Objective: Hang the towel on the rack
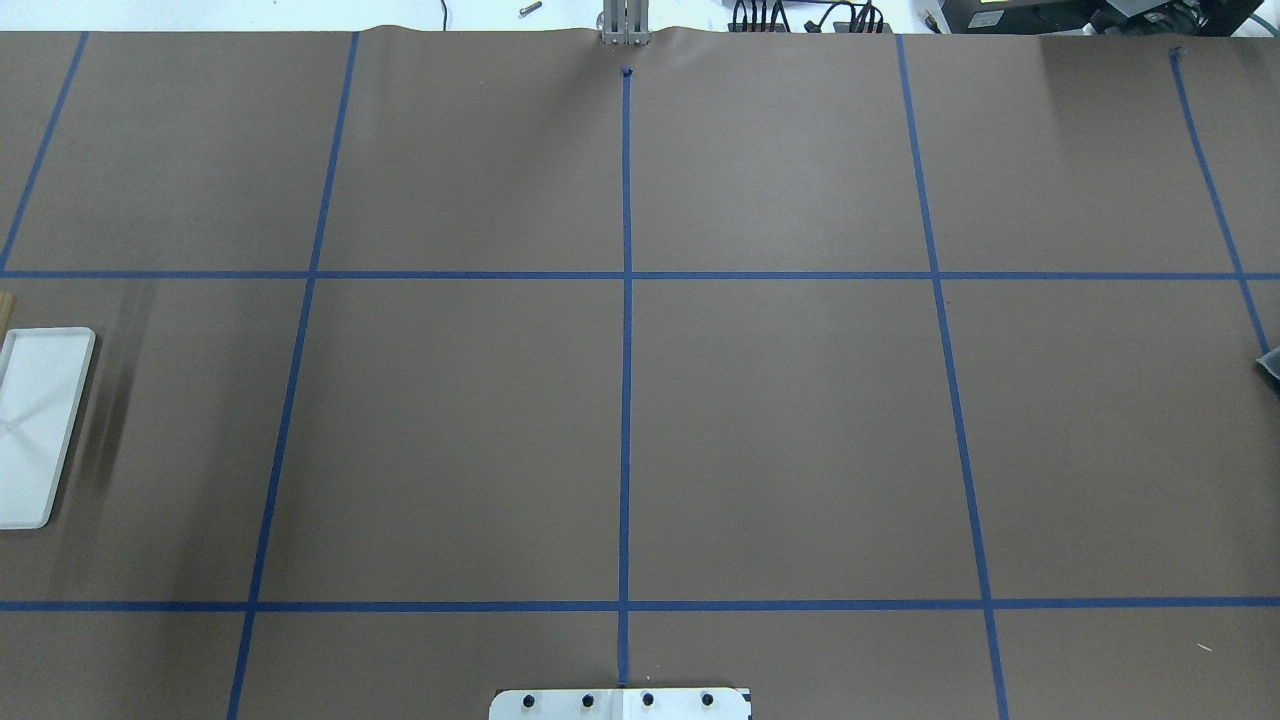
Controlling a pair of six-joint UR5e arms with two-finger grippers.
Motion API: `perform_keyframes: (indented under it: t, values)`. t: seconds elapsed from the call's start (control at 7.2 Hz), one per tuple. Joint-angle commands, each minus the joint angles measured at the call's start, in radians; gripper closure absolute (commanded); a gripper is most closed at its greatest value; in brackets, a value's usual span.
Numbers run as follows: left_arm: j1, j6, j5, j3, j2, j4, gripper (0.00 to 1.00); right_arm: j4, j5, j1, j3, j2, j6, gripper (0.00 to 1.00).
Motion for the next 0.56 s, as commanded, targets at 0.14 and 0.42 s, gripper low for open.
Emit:
perform_keyframes:
  t: [0.14, 0.42]
  values:
    - [0.000, 0.000, 0.001, 0.001, 0.000, 0.000, 0.01, 0.001, 0.010, -0.033, -0.046, 0.028, -0.001, 0.00]
    - [0.000, -0.002, 0.001, 0.001, 0.000, 0.000, 0.01, 0.001, 0.006, -0.046, -0.101, 0.057, -0.001, 0.00]
